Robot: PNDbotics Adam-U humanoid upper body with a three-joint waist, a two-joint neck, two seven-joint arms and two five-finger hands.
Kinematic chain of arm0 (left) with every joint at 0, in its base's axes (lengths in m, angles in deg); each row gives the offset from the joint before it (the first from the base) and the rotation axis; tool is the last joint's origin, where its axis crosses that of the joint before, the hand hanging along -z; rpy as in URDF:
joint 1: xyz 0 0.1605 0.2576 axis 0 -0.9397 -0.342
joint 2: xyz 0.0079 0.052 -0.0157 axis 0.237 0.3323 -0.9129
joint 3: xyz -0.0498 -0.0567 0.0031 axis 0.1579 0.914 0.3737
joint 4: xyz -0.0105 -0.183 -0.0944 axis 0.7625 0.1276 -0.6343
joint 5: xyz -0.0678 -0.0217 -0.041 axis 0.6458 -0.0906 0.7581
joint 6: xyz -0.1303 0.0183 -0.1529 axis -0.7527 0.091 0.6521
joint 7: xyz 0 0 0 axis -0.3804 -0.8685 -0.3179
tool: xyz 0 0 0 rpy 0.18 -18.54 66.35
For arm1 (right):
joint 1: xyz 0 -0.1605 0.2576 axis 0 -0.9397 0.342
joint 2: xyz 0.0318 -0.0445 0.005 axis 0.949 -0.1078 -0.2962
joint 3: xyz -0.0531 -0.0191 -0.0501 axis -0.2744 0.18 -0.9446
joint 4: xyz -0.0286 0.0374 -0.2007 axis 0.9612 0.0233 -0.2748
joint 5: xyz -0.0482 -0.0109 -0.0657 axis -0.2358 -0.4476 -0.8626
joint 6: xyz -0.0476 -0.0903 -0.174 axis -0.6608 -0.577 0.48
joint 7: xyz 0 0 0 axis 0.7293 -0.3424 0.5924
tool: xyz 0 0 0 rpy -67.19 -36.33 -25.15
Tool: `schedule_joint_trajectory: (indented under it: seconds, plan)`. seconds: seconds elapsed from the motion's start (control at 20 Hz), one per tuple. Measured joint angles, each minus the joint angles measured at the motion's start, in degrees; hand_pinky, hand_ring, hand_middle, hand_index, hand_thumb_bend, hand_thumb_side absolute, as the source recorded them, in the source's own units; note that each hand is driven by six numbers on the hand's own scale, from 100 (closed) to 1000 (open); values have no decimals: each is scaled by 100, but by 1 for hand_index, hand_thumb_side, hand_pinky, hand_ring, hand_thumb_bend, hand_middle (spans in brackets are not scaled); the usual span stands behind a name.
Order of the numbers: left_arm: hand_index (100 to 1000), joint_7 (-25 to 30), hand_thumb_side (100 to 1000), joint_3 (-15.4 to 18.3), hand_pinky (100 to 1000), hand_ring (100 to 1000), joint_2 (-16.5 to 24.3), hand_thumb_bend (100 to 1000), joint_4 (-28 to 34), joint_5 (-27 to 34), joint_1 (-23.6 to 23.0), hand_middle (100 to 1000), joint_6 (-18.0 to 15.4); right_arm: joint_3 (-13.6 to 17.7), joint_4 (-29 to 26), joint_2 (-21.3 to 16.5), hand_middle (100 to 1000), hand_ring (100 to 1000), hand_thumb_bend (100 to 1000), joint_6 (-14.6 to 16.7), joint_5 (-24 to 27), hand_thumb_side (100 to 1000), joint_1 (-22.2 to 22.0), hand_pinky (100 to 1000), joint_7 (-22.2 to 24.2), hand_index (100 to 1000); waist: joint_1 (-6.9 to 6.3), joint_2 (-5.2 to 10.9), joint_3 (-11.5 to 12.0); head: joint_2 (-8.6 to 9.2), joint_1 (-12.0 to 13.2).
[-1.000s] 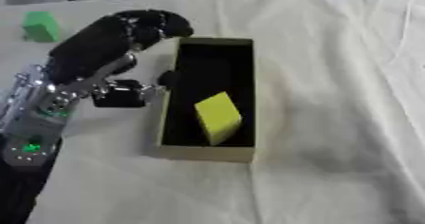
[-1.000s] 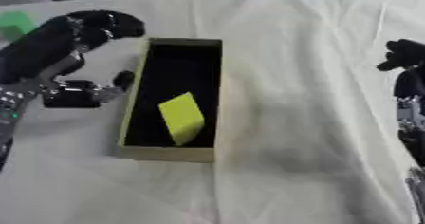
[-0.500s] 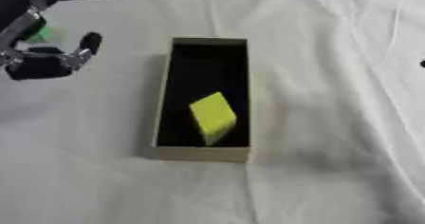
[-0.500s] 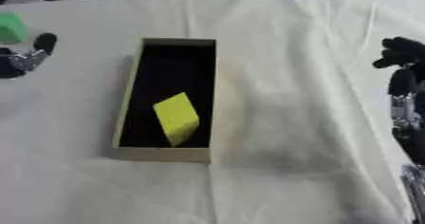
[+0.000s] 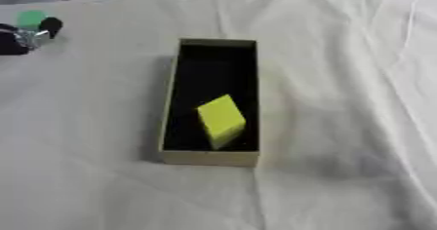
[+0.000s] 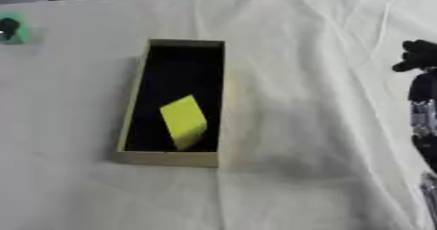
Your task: Pick up objects on the table and place them in the box.
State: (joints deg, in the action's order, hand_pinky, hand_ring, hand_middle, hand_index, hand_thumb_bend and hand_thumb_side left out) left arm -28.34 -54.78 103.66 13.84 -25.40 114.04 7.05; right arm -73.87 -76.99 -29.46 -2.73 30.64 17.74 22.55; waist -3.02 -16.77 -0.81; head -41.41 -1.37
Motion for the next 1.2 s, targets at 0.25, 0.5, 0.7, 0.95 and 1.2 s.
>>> schedule_joint_trajectory:
  seconds: [0.25, 0.5, 0.7, 0.95, 1.2]
  plan:
    - [923, 143, 100, -4, 838, 908, 92, 409, -790, -11, 256, 886, -187, -2, 0, 0, 552, 838, 100, 4, -35, 721, -22, 823, -4, 827, 16, -22, -23, 53, 82]
    - [915, 421, 100, -82, 840, 908, 91, 493, -1559, -67, 656, 875, -296, -4, 0, -1, 552, 838, 100, 9, -52, 724, -36, 824, -10, 827, 17, -63, -33, 90, 155]
    - [917, 573, 100, -121, 838, 909, 48, 508, -2232, -266, 1023, 877, -332, -7, 0, -1, 552, 839, 100, 11, -85, 725, -36, 824, -11, 827, 11, -83, -39, 144, 192]
    - [924, 630, 100, -117, 838, 911, -124, 520, -3030, -561, 1436, 888, -373, -37, 0, -1, 552, 839, 100, 9, -92, 728, -35, 825, -7, 827, -6, -107, -95, 227, 257]
    - [920, 486, 100, -40, 839, 910, -225, 547, -3627, -1046, 1709, 889, -330, -42, 0, -1, 551, 840, 100, 18, -111, 731, -32, 825, 3, 827, -20, -163, -158, 318, 336]
